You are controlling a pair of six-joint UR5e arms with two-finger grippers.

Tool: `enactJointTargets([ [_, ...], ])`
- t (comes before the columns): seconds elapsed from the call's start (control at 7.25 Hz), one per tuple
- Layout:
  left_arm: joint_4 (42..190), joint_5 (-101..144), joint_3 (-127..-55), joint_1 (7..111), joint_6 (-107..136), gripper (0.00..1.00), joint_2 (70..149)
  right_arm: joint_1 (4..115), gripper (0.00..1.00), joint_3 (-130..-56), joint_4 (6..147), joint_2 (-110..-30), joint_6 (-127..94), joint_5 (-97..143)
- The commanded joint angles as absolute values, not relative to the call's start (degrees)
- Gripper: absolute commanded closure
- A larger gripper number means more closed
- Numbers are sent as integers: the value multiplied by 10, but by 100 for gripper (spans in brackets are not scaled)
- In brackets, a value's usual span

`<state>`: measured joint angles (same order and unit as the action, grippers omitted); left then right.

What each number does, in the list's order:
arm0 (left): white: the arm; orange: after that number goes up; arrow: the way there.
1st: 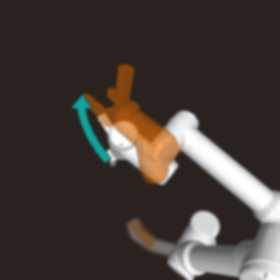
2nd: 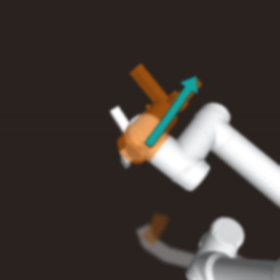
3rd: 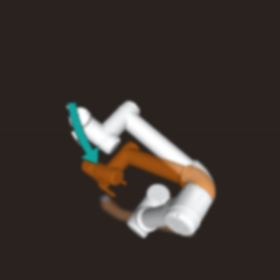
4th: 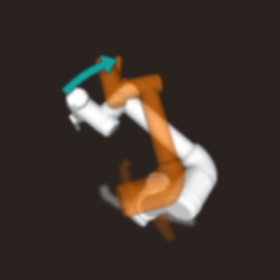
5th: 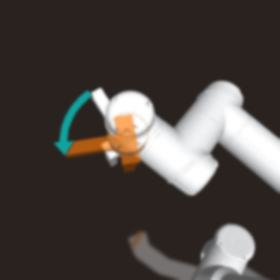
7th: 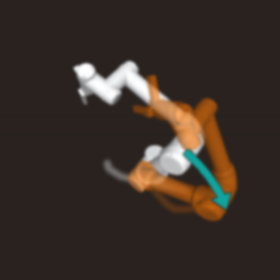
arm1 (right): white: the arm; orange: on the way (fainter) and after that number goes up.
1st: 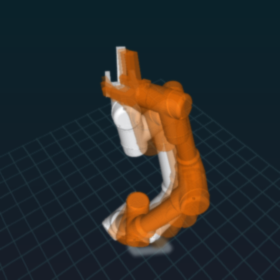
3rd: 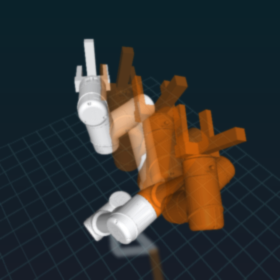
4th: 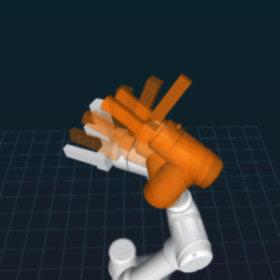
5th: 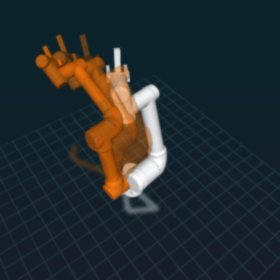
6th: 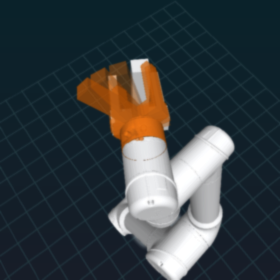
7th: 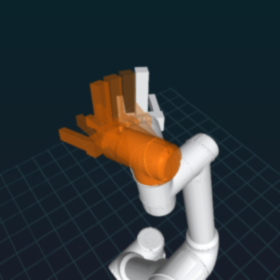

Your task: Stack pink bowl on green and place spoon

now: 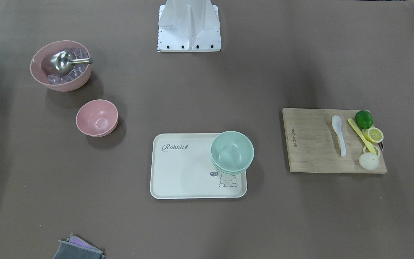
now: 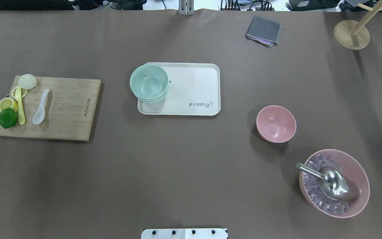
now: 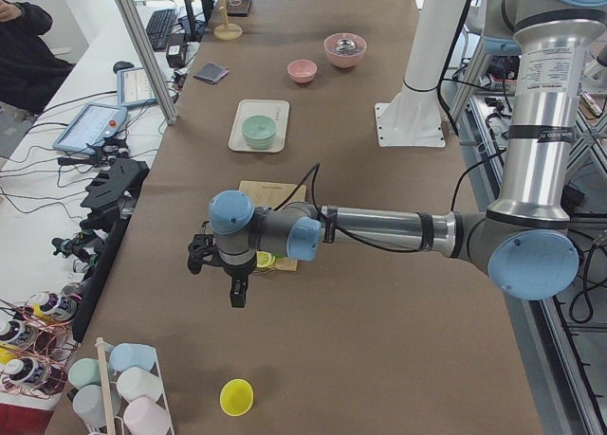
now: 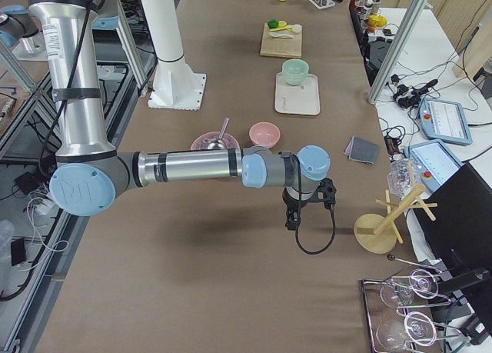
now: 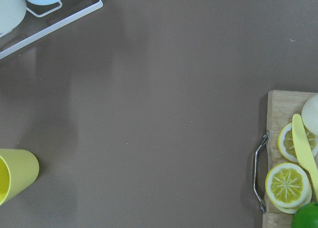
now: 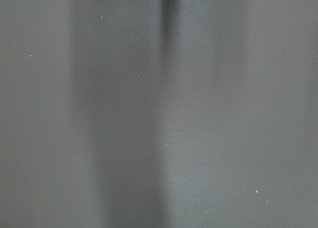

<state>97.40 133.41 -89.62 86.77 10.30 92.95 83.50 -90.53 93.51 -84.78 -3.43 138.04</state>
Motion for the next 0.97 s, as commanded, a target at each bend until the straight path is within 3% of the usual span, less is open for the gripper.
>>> enactJointTargets([
  [0.0, 975, 1334, -896, 867, 104, 2, 930, 835, 0, -904, 935, -848, -34, 1381],
  [0.83, 979, 1334, -889, 866, 105, 2, 932, 835, 0, -905, 935, -847, -34, 1383],
])
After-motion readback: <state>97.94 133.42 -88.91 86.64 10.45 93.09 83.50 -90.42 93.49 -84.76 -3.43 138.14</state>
